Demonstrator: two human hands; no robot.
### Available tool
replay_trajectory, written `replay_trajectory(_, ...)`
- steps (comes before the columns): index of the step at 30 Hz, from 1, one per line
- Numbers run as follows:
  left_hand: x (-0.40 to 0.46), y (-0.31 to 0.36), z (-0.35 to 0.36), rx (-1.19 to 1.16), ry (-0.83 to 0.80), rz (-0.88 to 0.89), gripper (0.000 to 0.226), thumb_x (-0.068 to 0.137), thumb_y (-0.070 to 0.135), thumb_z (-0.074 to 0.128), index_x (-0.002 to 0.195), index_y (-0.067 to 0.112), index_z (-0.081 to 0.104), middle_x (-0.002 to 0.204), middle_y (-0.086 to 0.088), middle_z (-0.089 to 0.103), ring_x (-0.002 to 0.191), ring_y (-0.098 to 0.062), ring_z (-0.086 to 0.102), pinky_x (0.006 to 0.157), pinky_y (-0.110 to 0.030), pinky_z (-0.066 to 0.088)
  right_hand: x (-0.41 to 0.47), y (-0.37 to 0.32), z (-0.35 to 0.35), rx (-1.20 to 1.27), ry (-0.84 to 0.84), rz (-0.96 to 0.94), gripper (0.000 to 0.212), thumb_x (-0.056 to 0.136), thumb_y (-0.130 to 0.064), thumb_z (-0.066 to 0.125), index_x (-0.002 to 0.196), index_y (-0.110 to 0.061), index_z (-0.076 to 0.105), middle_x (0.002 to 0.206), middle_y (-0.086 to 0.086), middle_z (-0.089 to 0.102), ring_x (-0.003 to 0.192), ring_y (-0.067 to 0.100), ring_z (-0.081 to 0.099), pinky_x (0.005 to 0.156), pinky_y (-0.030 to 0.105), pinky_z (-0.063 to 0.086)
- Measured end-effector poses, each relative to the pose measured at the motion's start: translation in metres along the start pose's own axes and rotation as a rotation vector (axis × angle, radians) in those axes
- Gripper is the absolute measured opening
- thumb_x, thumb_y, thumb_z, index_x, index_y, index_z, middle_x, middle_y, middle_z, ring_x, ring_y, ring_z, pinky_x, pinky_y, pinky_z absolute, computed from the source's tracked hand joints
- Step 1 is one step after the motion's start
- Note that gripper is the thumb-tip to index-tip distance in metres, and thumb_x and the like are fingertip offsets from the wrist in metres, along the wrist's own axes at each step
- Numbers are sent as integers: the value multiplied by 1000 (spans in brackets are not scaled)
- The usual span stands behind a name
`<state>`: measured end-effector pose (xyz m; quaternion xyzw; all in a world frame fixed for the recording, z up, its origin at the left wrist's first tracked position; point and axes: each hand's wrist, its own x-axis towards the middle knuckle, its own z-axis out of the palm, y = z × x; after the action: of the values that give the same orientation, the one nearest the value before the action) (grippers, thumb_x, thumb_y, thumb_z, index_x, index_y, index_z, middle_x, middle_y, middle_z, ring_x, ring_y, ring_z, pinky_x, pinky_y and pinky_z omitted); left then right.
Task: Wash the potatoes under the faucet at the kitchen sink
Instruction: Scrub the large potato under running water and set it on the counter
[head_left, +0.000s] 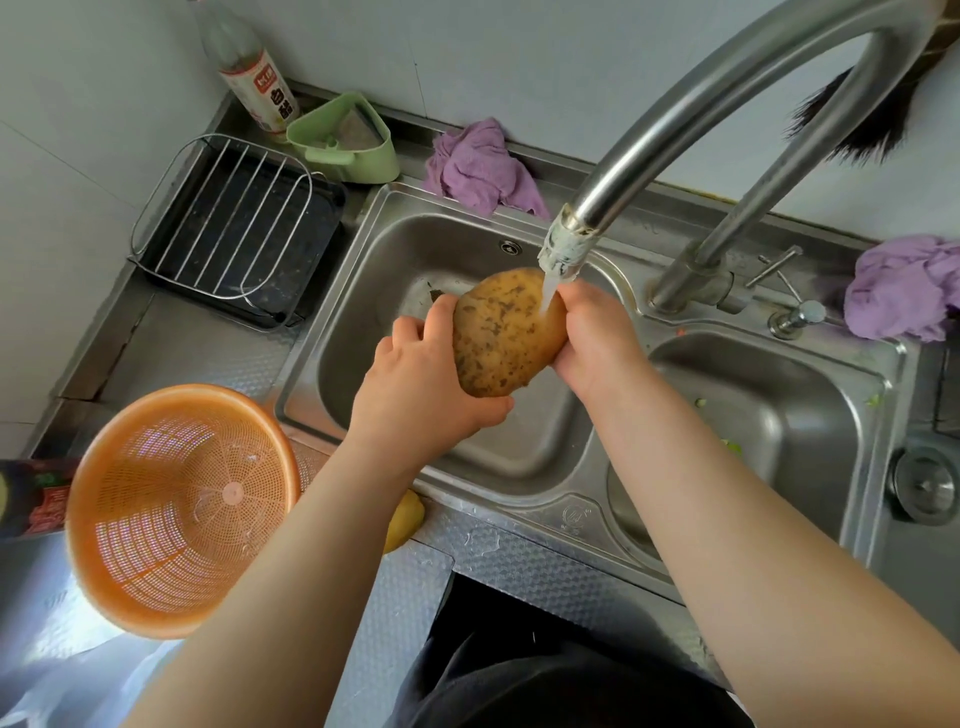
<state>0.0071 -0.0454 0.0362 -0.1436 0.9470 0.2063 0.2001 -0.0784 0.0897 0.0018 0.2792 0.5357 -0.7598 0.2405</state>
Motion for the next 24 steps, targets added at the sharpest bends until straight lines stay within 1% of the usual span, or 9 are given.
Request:
replay_trajectory(2, -1, -1, 3, -19, -6, -14, 114, 68, 63, 78, 156, 32, 13, 144, -6, 39, 132, -30, 44, 99, -46, 46, 1, -4, 0, -57, 24, 10, 21, 99, -12, 51, 86, -16, 67, 83, 6, 72, 81, 22, 68, 92, 50, 56)
replay_trajectory(7, 4, -12, -3, -120, -58, -61, 112, 66, 59, 81, 154, 36, 16, 142, -6, 40, 131, -30, 46, 100, -47, 46, -10, -1, -16, -209, -326, -19, 23, 95, -8, 59, 112, -23, 61, 111, 0, 69, 105, 16, 64, 95, 41, 53)
replay_trajectory(9, 3, -9, -3, -72, -62, -45, 112, 67, 61, 80, 155, 34, 15, 143, -7, 40, 132, -30, 44, 101, -47, 45, -8, 3, -15, -292, -222, -62, 30, 90, -20, 69, 117, -24, 58, 119, 2, 66, 112, 19, 61, 98, 46, 52)
replay_trajectory(12, 2, 0, 0, 6, -45, -2, 111, 70, 61, 78, 156, 32, 14, 143, -8, 40, 132, -30, 44, 100, -44, 45, -8, 1, -5, -405, -51, -75, 56, 64, -52, 73, 112, -26, 60, 118, 2, 67, 112, 22, 62, 98, 53, 51)
replay_trajectory(14, 5, 0, 0, 11, -67, 5, 111, 69, 61, 78, 155, 33, 15, 143, -7, 41, 132, -31, 44, 101, -45, 45, -6, -3, -6, -447, -29, -62, 59, 66, -51, 71, 116, -23, 59, 118, 2, 66, 111, 23, 62, 96, 54, 52)
replay_trajectory(17, 10, -6, -6, -17, -118, 0, 111, 67, 60, 81, 154, 36, 16, 143, -6, 40, 132, -31, 44, 101, -48, 45, -3, -7, -21, -437, -205, 30, 39, 88, -26, 71, 122, -17, 55, 122, 6, 63, 113, 24, 61, 92, 52, 55)
replay_trajectory(19, 10, -6, -8, -1, -130, 10, 111, 67, 59, 81, 154, 36, 16, 142, -6, 41, 132, -30, 44, 100, -47, 46, 0, -5, -30, -421, -264, 61, 46, 88, -20, 71, 129, -16, 52, 127, 6, 61, 113, 24, 61, 91, 51, 56)
replay_trajectory(21, 7, 1, -5, 53, -108, 38, 111, 68, 59, 79, 155, 34, 15, 142, -7, 41, 131, -30, 45, 100, -46, 45, 1, -2, -26, -468, -146, 49, 60, 75, -37, 78, 127, -21, 54, 124, 4, 61, 110, 24, 62, 88, 51, 57)
replay_trajectory(24, 4, 12, 4, 126, -69, 84, 112, 69, 60, 77, 156, 31, 14, 142, -9, 41, 129, -31, 45, 100, -45, 45, 5, 0, -19, -553, 52, 3, 79, 48, -60, 68, 118, -25, 59, 115, 2, 65, 105, 24, 63, 87, 51, 57)
